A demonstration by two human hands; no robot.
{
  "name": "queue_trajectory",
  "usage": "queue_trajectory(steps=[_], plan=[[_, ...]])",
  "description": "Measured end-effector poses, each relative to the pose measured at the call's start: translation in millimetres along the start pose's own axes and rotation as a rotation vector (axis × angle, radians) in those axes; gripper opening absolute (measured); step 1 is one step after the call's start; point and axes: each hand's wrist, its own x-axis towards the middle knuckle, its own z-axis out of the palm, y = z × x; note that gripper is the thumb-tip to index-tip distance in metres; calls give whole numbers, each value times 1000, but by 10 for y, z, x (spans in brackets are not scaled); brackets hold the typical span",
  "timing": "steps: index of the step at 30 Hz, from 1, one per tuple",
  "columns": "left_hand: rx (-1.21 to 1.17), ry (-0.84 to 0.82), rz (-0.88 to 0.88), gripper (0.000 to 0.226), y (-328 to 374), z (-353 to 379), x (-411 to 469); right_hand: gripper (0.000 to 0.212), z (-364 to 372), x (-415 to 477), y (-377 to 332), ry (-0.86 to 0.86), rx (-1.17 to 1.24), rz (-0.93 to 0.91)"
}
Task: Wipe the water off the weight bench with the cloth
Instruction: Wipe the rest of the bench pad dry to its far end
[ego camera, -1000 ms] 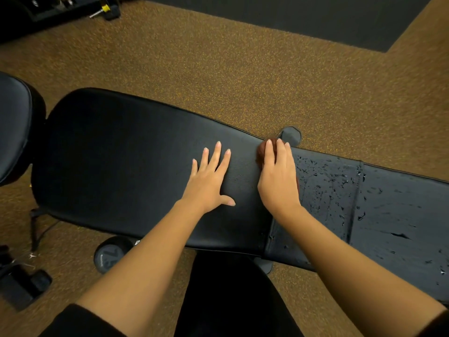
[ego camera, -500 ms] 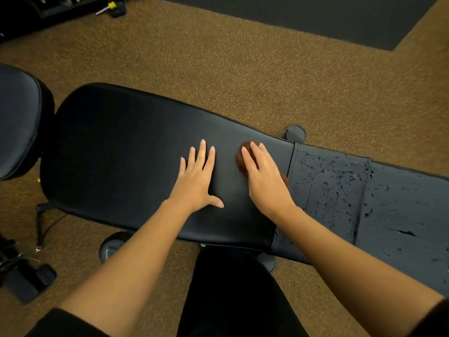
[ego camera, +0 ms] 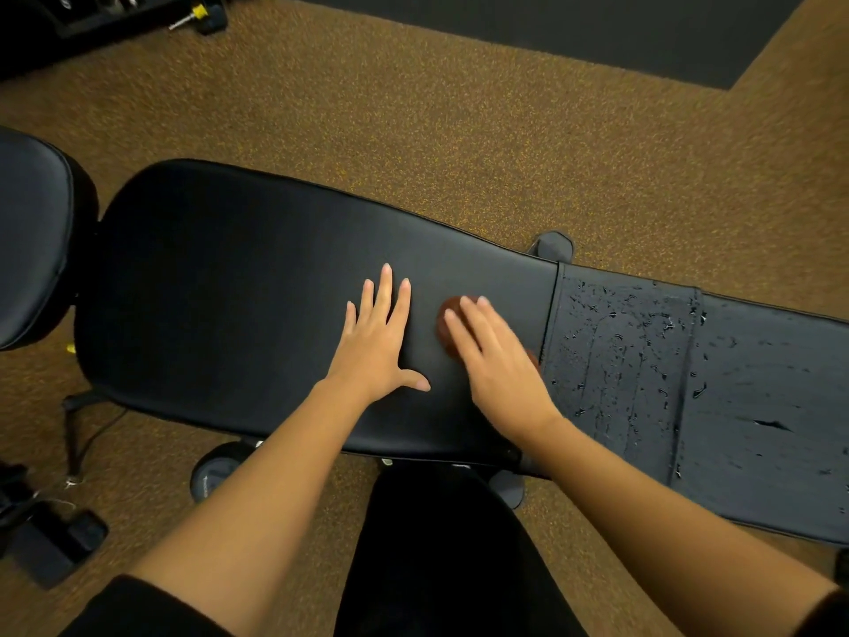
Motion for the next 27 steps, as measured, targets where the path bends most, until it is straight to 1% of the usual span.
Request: queue_trajectory(steps=[2, 4, 10, 16, 20, 23, 25, 27], plan=[[-2, 12, -1, 127, -6, 6, -20, 58, -52, 123, 113, 52, -6, 121], [5, 19, -7, 127, -5, 12, -37, 65, -86, 179, 175, 73, -5, 216], [20, 3, -14, 125, 12, 0, -30, 71, 34, -113, -46, 59, 40, 374], [23, -18, -26, 123, 35, -1, -51, 82, 163, -530, -283, 22, 53, 397], [37, -13, -17, 120, 55, -14, -74, 90, 146, -720, -387, -85, 66, 399], [42, -14, 16, 116, 77, -30, -69, 97, 121, -777, -414, -114, 90, 397], [41, -17, 43, 112, 108, -39, -69, 94, 100, -796, -406, -104, 138, 393], [35, -22, 69, 107, 150, -50, -68, 86, 75, -806, -386, -94, 210, 391]])
